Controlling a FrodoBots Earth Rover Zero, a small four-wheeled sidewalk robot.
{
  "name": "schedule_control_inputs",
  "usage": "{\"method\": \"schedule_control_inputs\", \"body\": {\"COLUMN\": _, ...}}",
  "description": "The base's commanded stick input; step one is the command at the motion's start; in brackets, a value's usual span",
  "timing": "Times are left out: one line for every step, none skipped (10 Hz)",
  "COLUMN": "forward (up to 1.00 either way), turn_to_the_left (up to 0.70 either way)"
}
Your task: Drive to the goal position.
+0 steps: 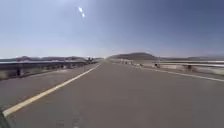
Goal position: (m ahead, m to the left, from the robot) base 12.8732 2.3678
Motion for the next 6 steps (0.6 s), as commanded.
{"method": "schedule_control_inputs", "body": {"forward": 0.85, "turn_to_the_left": 0.0}}
{"method": "schedule_control_inputs", "body": {"forward": 0.85, "turn_to_the_left": 0.0}}
{"method": "schedule_control_inputs", "body": {"forward": 0.85, "turn_to_the_left": 0.0}}
{"method": "schedule_control_inputs", "body": {"forward": 0.85, "turn_to_the_left": 0.0}}
{"method": "schedule_control_inputs", "body": {"forward": 0.85, "turn_to_the_left": 0.0}}
{"method": "schedule_control_inputs", "body": {"forward": 0.85, "turn_to_the_left": 0.0}}
